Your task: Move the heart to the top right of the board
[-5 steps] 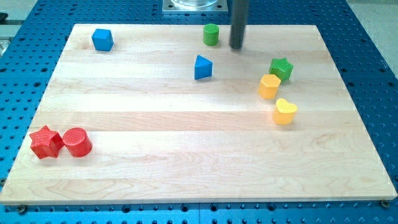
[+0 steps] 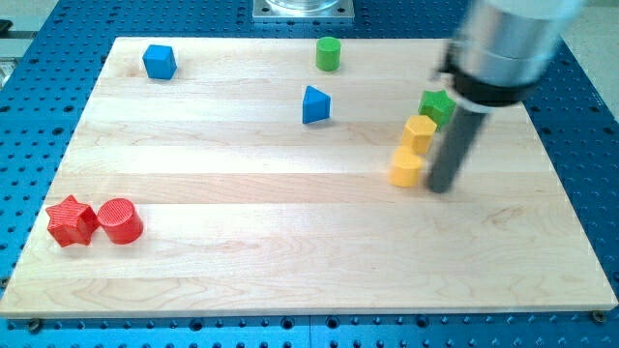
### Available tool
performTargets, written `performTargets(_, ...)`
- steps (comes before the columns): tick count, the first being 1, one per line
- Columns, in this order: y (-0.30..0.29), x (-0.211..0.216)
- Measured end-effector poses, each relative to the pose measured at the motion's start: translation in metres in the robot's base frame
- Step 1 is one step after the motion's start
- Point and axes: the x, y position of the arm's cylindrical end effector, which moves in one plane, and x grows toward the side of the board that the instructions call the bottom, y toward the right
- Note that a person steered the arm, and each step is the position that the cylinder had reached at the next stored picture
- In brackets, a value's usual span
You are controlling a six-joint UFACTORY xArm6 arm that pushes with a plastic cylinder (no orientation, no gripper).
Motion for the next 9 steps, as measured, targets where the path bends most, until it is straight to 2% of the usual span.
performTargets(1,-0.074,0.008)
performTargets(2,-0.091,-0.024)
performTargets(3,-0.112,0.023)
performTargets(4,-0.107,-0.05)
performTargets(5,-0.055,-0.11)
performTargets(9,-0.044,-0.12)
